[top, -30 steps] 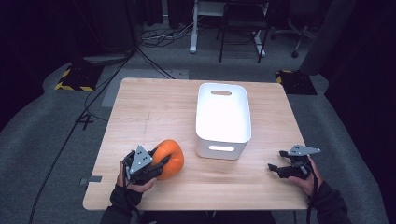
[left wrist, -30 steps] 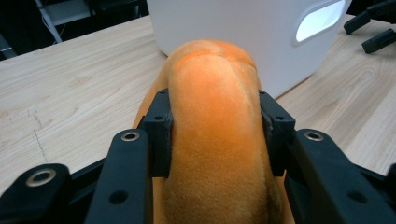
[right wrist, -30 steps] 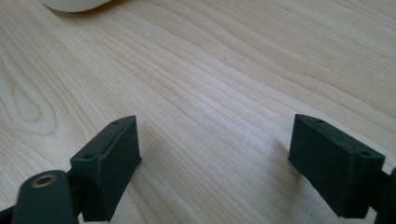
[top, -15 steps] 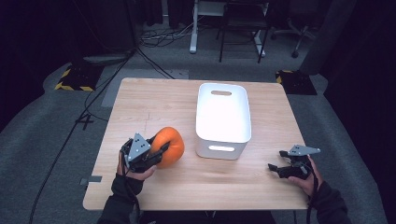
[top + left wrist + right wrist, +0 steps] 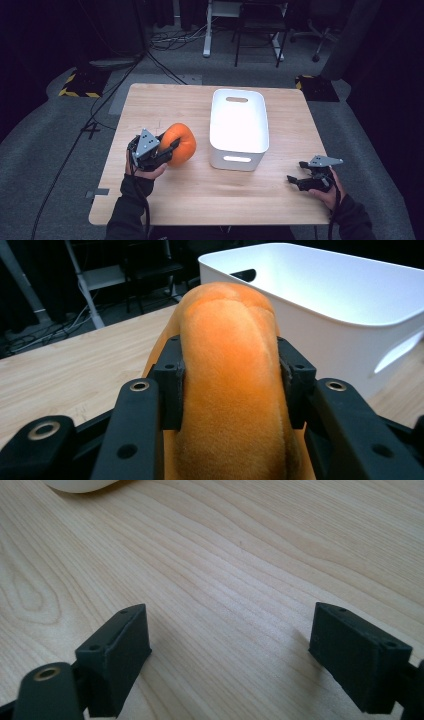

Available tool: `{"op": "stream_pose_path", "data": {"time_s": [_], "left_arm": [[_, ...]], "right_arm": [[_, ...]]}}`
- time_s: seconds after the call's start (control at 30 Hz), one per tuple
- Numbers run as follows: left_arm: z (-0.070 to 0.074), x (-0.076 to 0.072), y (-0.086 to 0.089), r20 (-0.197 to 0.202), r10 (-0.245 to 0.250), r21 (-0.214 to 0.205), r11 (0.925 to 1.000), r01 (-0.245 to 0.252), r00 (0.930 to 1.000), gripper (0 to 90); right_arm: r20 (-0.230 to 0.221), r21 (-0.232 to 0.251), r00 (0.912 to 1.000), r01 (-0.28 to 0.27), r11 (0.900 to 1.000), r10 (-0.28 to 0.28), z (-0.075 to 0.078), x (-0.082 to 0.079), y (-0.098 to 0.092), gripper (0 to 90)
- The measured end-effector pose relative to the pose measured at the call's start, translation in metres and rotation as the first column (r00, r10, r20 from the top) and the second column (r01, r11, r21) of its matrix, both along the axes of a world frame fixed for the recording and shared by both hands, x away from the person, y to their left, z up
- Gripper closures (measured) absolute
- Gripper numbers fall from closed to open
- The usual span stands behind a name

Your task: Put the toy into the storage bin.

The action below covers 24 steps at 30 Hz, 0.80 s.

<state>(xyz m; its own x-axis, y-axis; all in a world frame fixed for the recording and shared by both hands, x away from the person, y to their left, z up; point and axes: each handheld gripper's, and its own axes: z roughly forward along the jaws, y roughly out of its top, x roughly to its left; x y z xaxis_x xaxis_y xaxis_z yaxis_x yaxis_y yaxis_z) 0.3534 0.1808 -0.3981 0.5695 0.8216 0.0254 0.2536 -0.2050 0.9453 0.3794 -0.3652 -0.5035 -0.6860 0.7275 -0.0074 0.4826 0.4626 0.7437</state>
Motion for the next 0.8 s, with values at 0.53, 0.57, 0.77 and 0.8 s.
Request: {"op": "stream_pose_path", "data": {"time_s": [0.53,0.57,0.77,0.8], "left_arm": [[0.038,0.023,-0.009,0.052,-0.021,-0.029,0.9993,0.022,0.9984,57.5],[0.042,0.024,-0.010,0.051,-0.026,-0.025,0.9993,0.028,0.9983,57.5],[0.061,0.033,-0.020,0.077,-0.048,-0.012,0.9987,0.049,0.9959,57.5],[0.061,0.033,-0.020,0.077,-0.048,-0.012,0.9987,0.049,0.9959,57.5]], "right_arm": [[0.000,0.000,1.0000,0.000,1.0000,0.000,0.000,0.000,0.000,16.4],[0.000,0.000,1.0000,0.000,1.0000,0.000,0.000,0.000,0.000,16.4],[0.000,-0.003,1.0000,-0.009,1.0000,0.009,0.000,0.000,0.000,16.4],[0.000,-0.003,1.0000,-0.009,1.0000,0.009,0.000,0.000,0.000,16.4]]}}
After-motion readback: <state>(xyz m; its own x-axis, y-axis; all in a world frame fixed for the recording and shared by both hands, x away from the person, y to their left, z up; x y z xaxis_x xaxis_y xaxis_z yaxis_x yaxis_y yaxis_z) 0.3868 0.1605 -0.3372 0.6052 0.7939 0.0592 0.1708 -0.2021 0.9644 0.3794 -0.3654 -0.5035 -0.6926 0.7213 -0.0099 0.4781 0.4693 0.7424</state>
